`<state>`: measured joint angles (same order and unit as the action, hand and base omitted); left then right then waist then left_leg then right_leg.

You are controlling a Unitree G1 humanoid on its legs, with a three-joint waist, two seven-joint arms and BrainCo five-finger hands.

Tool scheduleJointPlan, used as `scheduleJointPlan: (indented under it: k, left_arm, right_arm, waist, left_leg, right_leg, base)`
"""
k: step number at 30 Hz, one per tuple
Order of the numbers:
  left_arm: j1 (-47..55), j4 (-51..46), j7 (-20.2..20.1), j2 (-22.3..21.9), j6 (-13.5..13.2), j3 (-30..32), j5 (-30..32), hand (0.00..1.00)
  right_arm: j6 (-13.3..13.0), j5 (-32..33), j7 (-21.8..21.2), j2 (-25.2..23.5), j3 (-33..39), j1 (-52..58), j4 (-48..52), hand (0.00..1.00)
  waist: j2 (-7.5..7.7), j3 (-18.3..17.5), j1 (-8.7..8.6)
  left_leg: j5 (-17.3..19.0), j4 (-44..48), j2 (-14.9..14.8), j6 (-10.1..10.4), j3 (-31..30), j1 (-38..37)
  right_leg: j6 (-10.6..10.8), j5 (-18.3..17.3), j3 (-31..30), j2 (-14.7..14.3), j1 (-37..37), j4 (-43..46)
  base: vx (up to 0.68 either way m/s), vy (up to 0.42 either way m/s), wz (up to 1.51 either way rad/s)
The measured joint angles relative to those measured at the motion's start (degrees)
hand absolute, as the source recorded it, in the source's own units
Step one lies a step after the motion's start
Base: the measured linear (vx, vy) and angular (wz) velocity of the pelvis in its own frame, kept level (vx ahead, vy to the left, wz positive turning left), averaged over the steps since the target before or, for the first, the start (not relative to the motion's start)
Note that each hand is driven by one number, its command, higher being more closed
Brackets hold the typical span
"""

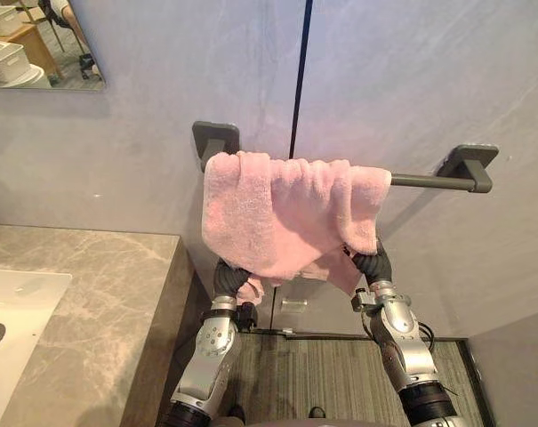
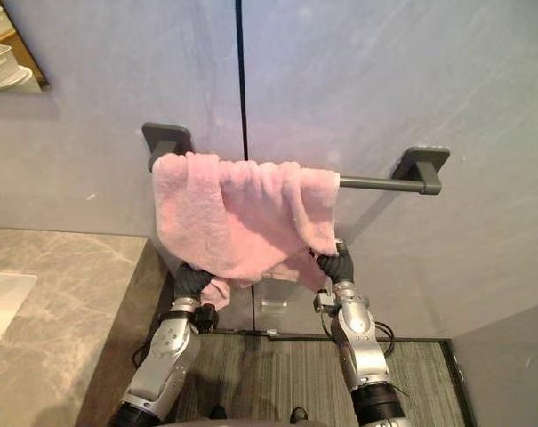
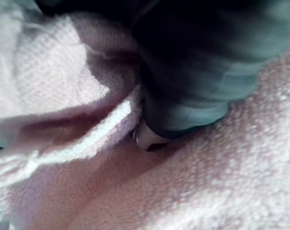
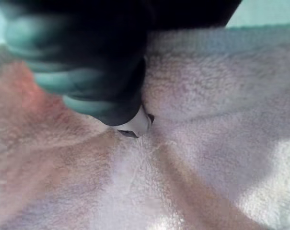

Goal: Organize washtable

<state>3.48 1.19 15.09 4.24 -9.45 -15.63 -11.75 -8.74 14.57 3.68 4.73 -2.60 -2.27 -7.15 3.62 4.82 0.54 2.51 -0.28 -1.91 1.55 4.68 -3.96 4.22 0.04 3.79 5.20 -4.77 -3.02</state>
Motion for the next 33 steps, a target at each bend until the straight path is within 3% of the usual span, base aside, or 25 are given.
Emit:
scheduleJointPlan:
  k: [10, 16, 26, 33]
  left_arm:
    - [0.0, -1.3, -1.3, -1.9, 0.0, 0.6, -0.4, 1.0]
    - [0.0, -1.3, -2.4, -2.8, 0.0, 0.7, -1.1, 1.0]
    - [0.0, -1.3, -4.0, -3.6, 0.1, 0.2, -1.1, 1.0]
    - [0.0, 0.4, -4.0, -3.2, 0.1, -1.7, -1.1, 1.0]
  right_arm:
    - [-0.1, 1.8, -0.1, -2.6, 2.9, 2.8, 4.3, 1.0]
    - [-0.2, 1.9, -0.2, -4.2, 4.9, 3.6, 4.3, 1.0]
    - [-0.4, 2.8, -0.2, -4.4, 6.1, 7.2, 4.1, 1.0]
    - [-0.6, 2.9, -0.2, -4.4, 7.3, 8.5, 2.2, 1.0]
  waist:
    - [-0.06, 0.0, -0.09]
    - [-0.25, -0.1, -1.28]
    - [-2.75, -1.4, -1.88]
    - [-2.98, -1.5, -2.8]
  left_leg:
    - [0.0, -0.7, 0.1, 0.0, 0.4, -0.9]
    - [0.0, -0.7, 0.1, 0.0, 0.4, -1.0]
    - [0.1, -0.7, 0.1, 0.0, 0.6, -1.1]
    - [0.2, -0.8, -0.1, 0.2, 1.6, -1.6]
  right_leg:
    - [0.0, 0.0, -0.4, 0.0, 0.0, -0.1]
    - [0.0, 0.0, -0.6, 0.0, 0.0, -0.1]
    - [0.0, 0.0, -0.7, 0.0, 0.0, -0.1]
    - [0.1, 0.0, -1.7, 0.0, 0.0, -0.1]
  base:
    - [-0.01, -0.004, -0.02]
    - [-0.02, -0.008, -0.01]
    - [-0.02, -0.008, -0.01]
    - [-0.02, -0.008, -0.07]
